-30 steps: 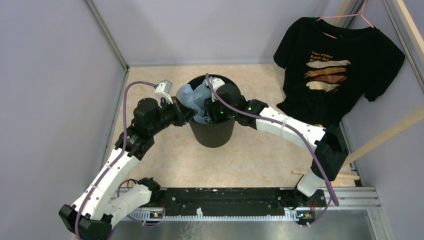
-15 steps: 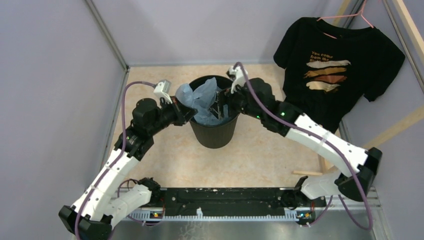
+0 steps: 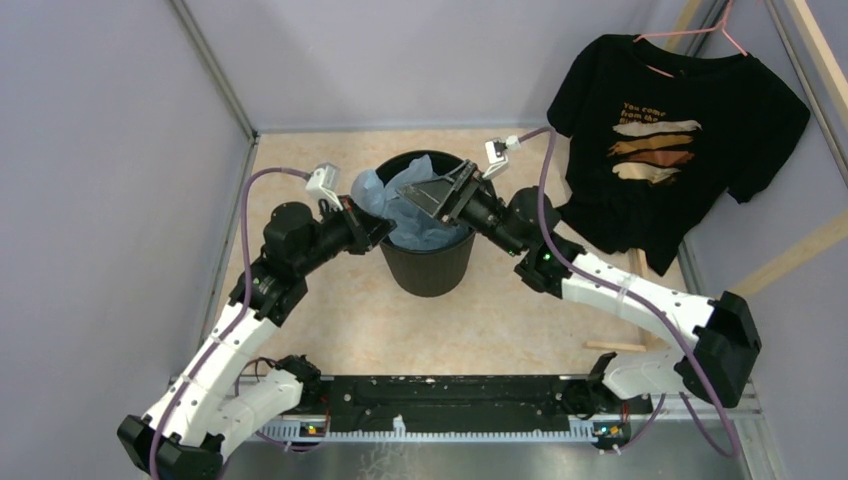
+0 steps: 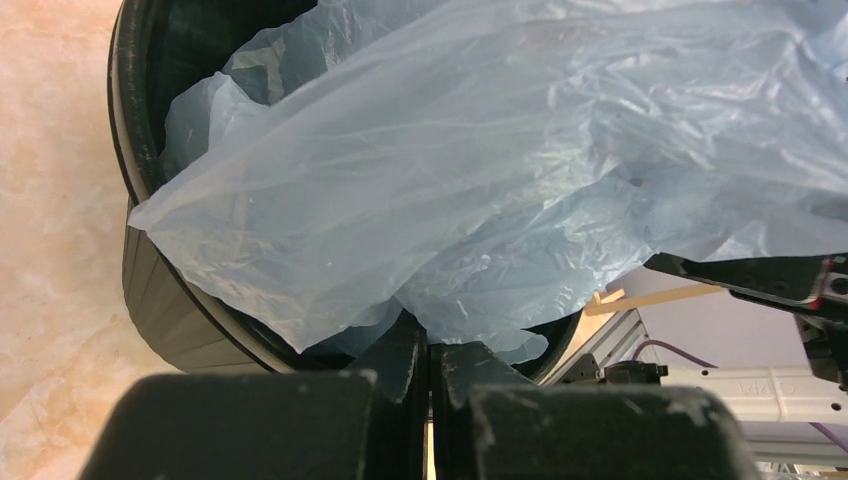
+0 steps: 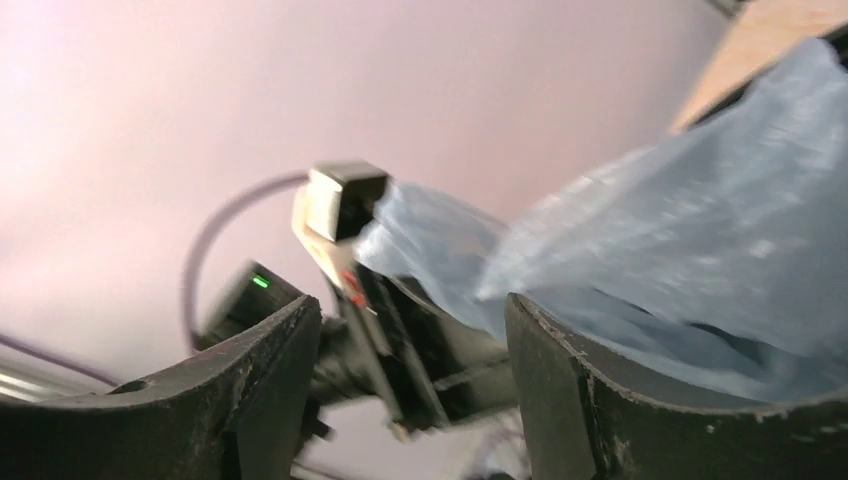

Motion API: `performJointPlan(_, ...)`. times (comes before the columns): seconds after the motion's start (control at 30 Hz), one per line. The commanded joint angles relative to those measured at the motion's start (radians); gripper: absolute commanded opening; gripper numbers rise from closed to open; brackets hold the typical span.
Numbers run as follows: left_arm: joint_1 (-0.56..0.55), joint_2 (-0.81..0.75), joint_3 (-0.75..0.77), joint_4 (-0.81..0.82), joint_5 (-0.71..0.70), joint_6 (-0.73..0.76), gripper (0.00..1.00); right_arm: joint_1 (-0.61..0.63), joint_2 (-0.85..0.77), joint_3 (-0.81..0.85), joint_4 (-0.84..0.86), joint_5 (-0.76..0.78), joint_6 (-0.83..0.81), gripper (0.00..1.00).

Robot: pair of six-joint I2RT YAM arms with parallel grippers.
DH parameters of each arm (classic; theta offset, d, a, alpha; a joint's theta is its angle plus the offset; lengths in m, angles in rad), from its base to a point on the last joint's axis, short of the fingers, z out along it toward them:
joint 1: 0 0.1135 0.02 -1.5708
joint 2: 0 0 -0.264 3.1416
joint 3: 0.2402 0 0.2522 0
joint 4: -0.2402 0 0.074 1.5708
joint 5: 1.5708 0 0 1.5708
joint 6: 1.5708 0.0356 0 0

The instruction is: Put the trash bags into the trash bin

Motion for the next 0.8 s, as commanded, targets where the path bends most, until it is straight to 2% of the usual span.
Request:
performJointPlan(0.0, -0.003, -0.024, -0.015, 0.064, 0.006, -0.013, 0.00, 0.043, 0.038, -0.035, 0.356, 0.134, 0.282, 0.66)
performJointPlan(0.1, -0.003, -0.021, -0.014, 0.071, 0.013, -0.014, 0.00, 0.061, 0.047, -0.035, 0.297, 0.221, 0.322, 0.61)
performJointPlan(0.3, -0.002, -0.022, -0.008, 0.073, 0.010, -0.002, 0.00, 0.083, 0.009, -0.072, 0.185, 0.351, 0.322, 0.62)
performJointPlan(0.4, -0.003, -0.019, -0.009, 0.077, 0.012, 0.001, 0.00, 0.082, 0.013, -0.067, 0.129, 0.355, 0.331, 0.62)
performJointPlan(0.77, -0.003, -0.013, -0.010, 0.080, 0.019, 0.006, 0.00, 0.090, 0.149, 0.010, 0.176, 0.260, 0.404, 0.57)
